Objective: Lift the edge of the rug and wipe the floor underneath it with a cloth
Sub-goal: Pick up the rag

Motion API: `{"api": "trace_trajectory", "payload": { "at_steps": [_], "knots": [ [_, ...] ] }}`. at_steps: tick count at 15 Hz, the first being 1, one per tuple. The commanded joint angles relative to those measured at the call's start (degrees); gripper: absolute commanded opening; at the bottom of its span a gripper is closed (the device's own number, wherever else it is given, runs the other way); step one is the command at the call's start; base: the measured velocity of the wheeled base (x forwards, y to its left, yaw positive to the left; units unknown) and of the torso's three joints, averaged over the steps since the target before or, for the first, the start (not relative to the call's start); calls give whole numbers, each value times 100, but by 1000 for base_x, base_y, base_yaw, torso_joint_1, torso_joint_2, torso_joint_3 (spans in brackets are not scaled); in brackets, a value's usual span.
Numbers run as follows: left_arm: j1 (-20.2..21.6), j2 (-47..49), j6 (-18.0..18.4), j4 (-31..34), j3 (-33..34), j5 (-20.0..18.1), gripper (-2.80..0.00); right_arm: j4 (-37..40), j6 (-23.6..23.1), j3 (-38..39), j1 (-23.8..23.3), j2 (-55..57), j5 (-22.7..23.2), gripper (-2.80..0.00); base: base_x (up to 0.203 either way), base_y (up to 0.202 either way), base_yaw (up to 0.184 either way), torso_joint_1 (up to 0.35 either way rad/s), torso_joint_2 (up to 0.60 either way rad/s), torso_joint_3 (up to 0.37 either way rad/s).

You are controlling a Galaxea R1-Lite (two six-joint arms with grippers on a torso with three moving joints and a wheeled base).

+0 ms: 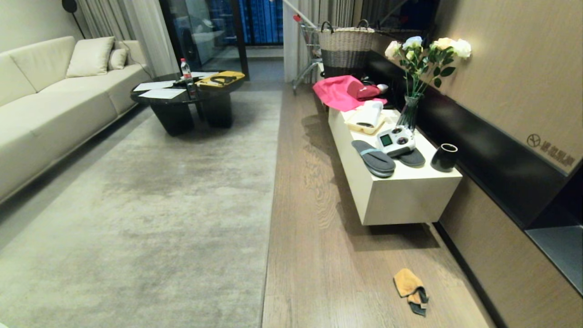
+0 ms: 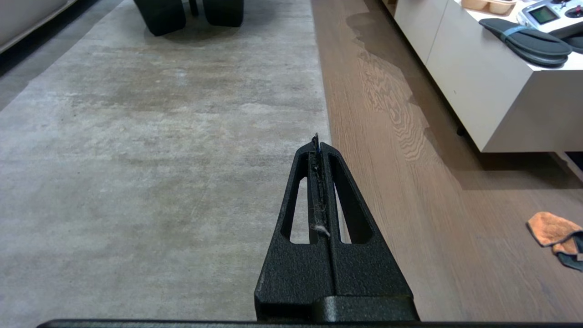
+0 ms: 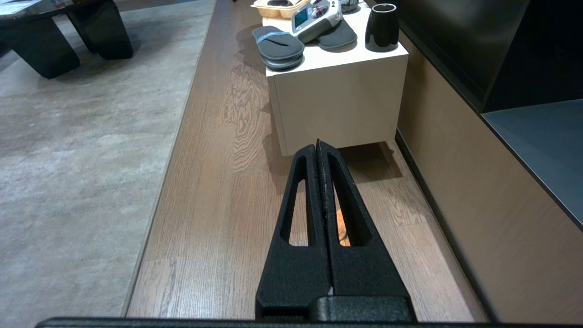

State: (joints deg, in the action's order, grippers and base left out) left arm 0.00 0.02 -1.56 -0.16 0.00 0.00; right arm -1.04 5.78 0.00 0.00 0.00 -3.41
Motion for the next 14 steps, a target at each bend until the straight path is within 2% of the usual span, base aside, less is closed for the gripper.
{"api": "trace_trajectory", "payload": {
  "at_steps": [1,14],
  "knots": [
    [0,-2,-2,-2,0,0,-280,-11,11,0,0,0,-1,-280,0,0,0,0,0,0],
    [0,-2,-2,-2,0,8,-280,-11,11,0,-8,0,-1,-280,0,0,0,0,0,0]
  ]
}}
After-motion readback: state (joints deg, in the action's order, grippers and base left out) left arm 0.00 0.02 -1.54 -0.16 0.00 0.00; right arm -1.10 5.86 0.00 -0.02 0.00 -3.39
